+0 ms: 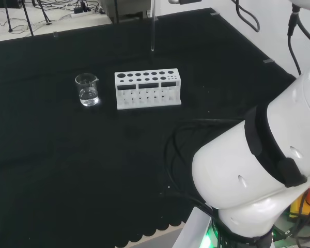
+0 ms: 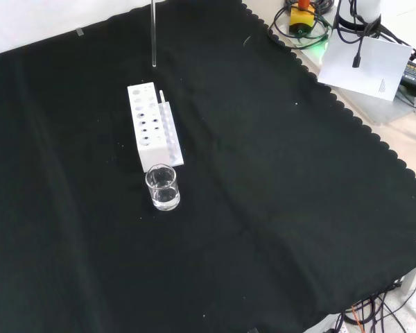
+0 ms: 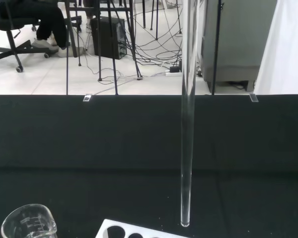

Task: Stir in the beaker to the left of the white test tube rack with the glass rod.

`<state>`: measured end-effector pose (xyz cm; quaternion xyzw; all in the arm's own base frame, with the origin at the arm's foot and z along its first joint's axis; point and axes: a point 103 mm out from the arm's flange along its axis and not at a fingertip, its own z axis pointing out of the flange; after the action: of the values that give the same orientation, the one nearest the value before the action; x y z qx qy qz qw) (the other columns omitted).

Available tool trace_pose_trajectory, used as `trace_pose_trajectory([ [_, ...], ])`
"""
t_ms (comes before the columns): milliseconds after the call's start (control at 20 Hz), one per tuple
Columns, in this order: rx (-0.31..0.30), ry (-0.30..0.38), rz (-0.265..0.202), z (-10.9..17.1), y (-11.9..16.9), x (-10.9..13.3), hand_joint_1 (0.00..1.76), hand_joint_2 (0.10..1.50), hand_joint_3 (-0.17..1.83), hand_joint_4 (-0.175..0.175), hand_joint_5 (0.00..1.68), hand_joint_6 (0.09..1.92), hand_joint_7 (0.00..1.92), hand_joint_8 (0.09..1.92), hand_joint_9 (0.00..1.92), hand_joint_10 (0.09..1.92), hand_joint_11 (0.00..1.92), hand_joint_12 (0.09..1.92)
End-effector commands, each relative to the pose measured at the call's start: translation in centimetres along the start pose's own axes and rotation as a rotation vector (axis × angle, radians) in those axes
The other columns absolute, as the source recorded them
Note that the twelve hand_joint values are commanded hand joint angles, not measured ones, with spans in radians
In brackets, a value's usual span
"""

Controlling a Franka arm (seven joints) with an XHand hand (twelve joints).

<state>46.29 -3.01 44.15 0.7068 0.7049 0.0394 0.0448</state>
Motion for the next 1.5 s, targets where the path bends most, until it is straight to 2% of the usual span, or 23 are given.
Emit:
trace_pose_trajectory([
  [50,0.005,-0.006,-0.028,0.1,-0.3,0.6,1.29,1.12,-0.05,-0.175,1.04,0.61,1.06,1.2,1.56,0.85,1.58,0.73],
  [200,0.007,0.003,-0.038,0.2,0.0,1.3,1.29,1.12,-0.05,-0.175,1.04,0.61,1.06,1.2,1.56,0.85,1.58,0.73],
  [450,0.004,0.038,-0.085,0.2,0.7,3.7,1.29,1.11,-0.05,-0.175,1.04,0.61,1.06,1.21,1.56,0.85,1.58,0.73],
  [1150,0.006,0.102,-0.281,2.8,4.4,13.8,1.29,1.11,-0.03,-0.175,1.04,0.61,1.05,1.21,1.56,0.85,1.58,0.73],
  [1500,0.017,0.11,-0.322,4.0,6.0,16.0,1.29,1.11,-0.03,-0.175,1.04,0.61,1.05,1.21,1.56,0.85,1.58,0.73],
])
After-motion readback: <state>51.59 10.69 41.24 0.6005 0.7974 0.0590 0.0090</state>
